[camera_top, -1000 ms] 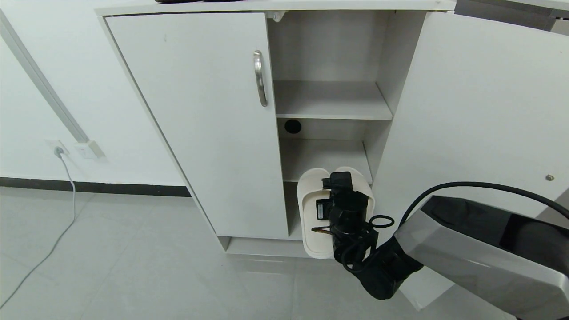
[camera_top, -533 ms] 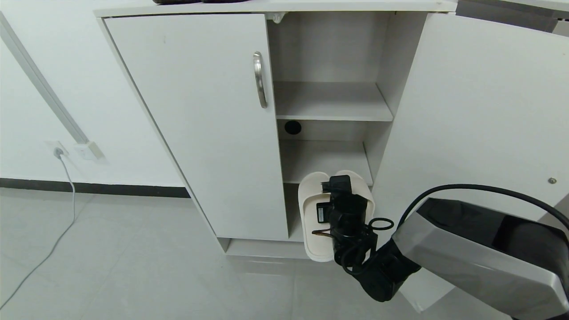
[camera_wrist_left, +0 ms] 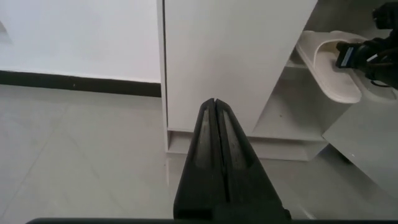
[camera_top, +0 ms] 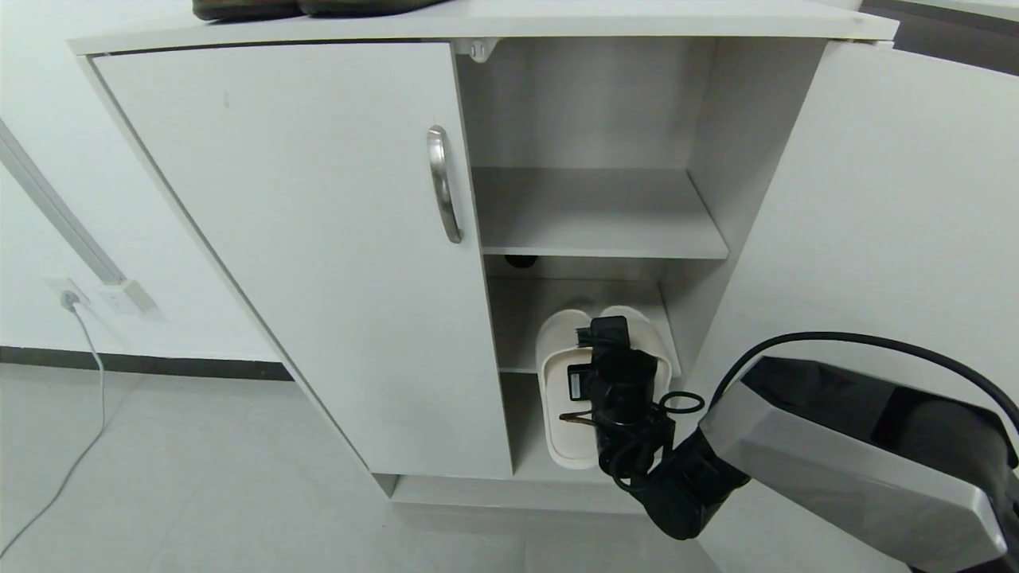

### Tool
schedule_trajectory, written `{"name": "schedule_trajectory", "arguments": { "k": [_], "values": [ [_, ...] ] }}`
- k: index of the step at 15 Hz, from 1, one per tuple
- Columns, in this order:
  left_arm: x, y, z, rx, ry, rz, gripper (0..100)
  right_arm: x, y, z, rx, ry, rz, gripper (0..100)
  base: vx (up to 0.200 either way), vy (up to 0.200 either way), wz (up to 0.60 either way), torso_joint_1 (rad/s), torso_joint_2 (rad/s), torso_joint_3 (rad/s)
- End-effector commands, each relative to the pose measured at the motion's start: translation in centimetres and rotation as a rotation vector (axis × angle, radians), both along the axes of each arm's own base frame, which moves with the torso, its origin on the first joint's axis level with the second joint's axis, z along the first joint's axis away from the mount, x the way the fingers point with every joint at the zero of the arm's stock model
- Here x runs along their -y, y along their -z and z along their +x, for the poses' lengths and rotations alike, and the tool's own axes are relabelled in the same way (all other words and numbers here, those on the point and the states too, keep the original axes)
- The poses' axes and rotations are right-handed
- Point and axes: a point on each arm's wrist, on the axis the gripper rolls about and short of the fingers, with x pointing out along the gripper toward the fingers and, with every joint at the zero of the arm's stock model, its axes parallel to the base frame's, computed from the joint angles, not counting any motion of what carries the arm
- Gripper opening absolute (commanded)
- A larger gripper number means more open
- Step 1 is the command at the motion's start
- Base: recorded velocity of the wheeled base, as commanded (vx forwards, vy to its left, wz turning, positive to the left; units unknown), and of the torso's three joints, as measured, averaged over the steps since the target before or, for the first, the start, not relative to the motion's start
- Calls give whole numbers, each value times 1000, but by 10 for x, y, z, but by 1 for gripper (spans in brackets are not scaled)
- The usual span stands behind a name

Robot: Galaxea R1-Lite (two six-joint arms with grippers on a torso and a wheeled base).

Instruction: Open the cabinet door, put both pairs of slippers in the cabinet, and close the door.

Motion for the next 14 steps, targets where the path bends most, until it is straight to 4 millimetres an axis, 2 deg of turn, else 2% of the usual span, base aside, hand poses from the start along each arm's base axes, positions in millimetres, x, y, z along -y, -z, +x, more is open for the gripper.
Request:
{"name": "schedule_trajectory", "arguments": {
  "k": [1,9,14],
  "values": [
    [0,0,0,-2,0,-1,0,-3,9,4,-5,-3,-6,0,0,0,0,0,0,0],
    [0,0,0,-2,0,-1,0,-7,7,47,24,46,18,0,0,0,0,0,0,0],
    [0,0,0,-2,0,-1,0,-7,-3,73,11,77,6,0,0,0,0,0,0,0]
  ]
}}
